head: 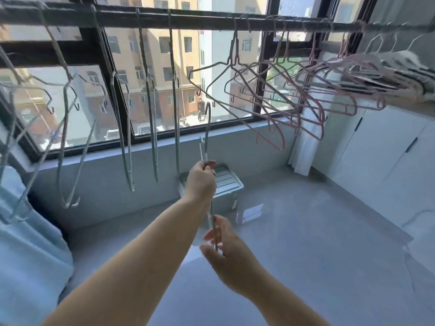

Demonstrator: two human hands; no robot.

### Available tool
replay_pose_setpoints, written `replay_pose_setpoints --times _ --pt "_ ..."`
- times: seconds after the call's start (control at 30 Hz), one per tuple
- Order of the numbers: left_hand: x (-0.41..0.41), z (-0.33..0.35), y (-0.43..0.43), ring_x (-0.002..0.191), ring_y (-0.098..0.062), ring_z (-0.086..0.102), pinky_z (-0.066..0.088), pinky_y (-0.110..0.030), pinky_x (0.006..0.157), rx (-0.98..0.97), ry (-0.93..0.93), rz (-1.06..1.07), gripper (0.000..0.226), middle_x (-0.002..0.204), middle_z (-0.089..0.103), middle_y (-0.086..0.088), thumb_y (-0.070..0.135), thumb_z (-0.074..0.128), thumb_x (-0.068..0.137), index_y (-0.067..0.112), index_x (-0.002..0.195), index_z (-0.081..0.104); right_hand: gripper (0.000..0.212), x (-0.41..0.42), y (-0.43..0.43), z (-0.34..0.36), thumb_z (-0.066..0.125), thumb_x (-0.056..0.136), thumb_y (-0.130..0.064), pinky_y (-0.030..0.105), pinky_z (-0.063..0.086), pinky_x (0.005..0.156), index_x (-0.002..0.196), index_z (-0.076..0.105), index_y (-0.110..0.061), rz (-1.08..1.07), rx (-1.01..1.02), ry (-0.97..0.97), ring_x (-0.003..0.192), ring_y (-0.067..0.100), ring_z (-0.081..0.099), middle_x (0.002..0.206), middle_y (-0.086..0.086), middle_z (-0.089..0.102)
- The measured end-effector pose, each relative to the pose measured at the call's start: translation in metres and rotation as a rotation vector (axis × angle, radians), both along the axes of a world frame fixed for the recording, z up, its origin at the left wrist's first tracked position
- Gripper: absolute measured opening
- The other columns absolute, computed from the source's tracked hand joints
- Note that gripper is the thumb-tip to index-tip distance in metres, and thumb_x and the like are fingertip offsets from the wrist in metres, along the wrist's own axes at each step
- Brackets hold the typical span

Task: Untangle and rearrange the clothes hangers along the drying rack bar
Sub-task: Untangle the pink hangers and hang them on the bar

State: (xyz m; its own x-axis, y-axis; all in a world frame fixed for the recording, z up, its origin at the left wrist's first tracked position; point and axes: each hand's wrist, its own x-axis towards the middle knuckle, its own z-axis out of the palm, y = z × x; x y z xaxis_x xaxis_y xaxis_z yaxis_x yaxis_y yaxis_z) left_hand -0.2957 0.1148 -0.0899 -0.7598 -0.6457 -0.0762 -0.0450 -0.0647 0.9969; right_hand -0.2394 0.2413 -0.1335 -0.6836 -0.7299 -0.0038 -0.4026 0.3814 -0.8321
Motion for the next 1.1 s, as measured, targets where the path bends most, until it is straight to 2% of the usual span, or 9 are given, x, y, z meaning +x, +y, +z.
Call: replay_pose_setpoints --times 0.17,0.3,0.4,0.5,0.6,0.7,0.77,0.97,1.1 --pt "-0.016 0.033 0.009 0.061 -0.009 0.035 0.030 -0.020 0.055 0.024 0.056 0.038 0.028 0.071 0.041 -0.001 0.002 0.028 0.095 0.007 0.109 0.051 0.032 -0.021 0.006 0.012 0.038 0.094 -0.014 0.011 0.038 0.058 0.125 0.043 -0.020 -0.133 -0.113 0.016 0.059 -0.002 0.051 0.074 -0.007 0.063" --pt "-0.032 0.053 0.013 0.062 -0.010 0.037 0.033 -0.023 0.060 0.041 0.099 0.070 0.027 0.070 0.044 0.000 0.003 0.028 0.095 0.009 0.108 0.052 0.022 -0.037 0.015 0.020 0.039 0.096 -0.022 0.020 0.045 0.058 0.111 0.056 -0.020 -0.218 -0.244 0.079 0.054 0.007 0.058 0.049 -0.007 0.054" --pt "-0.042 0.065 0.018 0.063 -0.010 0.040 0.036 -0.021 0.061 0.000 0.169 0.063 0.021 0.069 0.046 0.000 0.004 0.032 0.095 0.011 0.091 0.051 0.030 -0.053 0.020 0.033 0.034 0.092 -0.033 0.033 0.043 0.052 0.101 0.061 -0.023 -0.307 -0.358 0.192 0.045 0.015 0.048 0.043 -0.006 0.044" --pt "-0.045 0.081 0.027 0.070 -0.012 0.048 0.040 -0.020 0.061 -0.174 0.234 0.059 0.014 0.074 0.052 0.001 0.008 0.037 0.096 0.008 0.100 0.050 0.038 -0.076 0.024 0.052 0.029 0.086 -0.038 0.023 0.035 0.045 0.099 0.062 -0.025 -0.322 -0.396 0.297 0.042 0.011 0.043 0.043 -0.010 0.048" --pt "-0.043 0.100 0.035 0.080 -0.013 0.053 0.043 -0.025 0.069 -0.419 0.215 0.073 0.012 0.086 0.055 0.003 0.016 0.041 0.095 0.013 0.106 0.045 0.047 -0.096 0.023 0.075 0.025 0.084 -0.046 0.016 0.027 0.052 0.100 0.064 -0.025 -0.308 -0.456 0.419 0.045 0.003 0.038 0.052 -0.028 0.052" --pt "-0.045 0.114 0.039 0.115 -0.019 0.050 0.039 -0.037 0.100 -0.617 0.188 0.107 0.042 0.128 0.052 -0.005 0.025 0.044 0.094 0.010 0.132 0.033 0.052 -0.107 0.018 0.096 0.022 0.083 -0.050 0.018 0.030 0.049 0.104 0.062 -0.026 -0.252 -0.513 0.444 0.041 0.004 0.040 0.045 -0.020 0.050" --pt "-0.050 0.123 0.039 0.126 -0.021 0.041 0.032 -0.037 0.107 -0.651 0.190 0.121 0.051 0.140 0.042 -0.006 0.025 0.044 0.094 0.014 0.139 0.025 0.048 -0.111 0.013 0.112 0.024 0.085 -0.046 0.025 0.037 0.048 0.105 0.062 -0.025 -0.223 -0.529 0.443 0.041 0.006 0.045 0.040 -0.012 0.043" --pt "-0.072 0.127 0.022 0.099 -0.021 0.052 0.034 -0.026 0.080 -0.613 0.146 0.164 0.026 0.106 0.056 -0.004 0.017 0.042 0.094 0.007 0.117 0.046 0.034 -0.136 -0.018 0.131 0.030 0.092 -0.030 0.032 0.046 0.059 0.094 0.060 -0.016 -0.160 -0.451 0.411 0.065 0.024 0.062 0.063 -0.002 0.056" --pt "-0.078 0.112 0.015 0.097 -0.015 0.046 0.037 -0.019 0.077 -0.642 0.046 0.199 0.039 0.111 0.053 -0.005 0.017 0.040 0.095 0.004 0.131 0.035 0.030 -0.145 -0.022 0.117 0.033 0.096 -0.026 0.030 0.049 0.061 0.100 0.061 -0.014 -0.099 -0.404 0.373 0.068 0.024 0.066 0.070 0.004 0.064"
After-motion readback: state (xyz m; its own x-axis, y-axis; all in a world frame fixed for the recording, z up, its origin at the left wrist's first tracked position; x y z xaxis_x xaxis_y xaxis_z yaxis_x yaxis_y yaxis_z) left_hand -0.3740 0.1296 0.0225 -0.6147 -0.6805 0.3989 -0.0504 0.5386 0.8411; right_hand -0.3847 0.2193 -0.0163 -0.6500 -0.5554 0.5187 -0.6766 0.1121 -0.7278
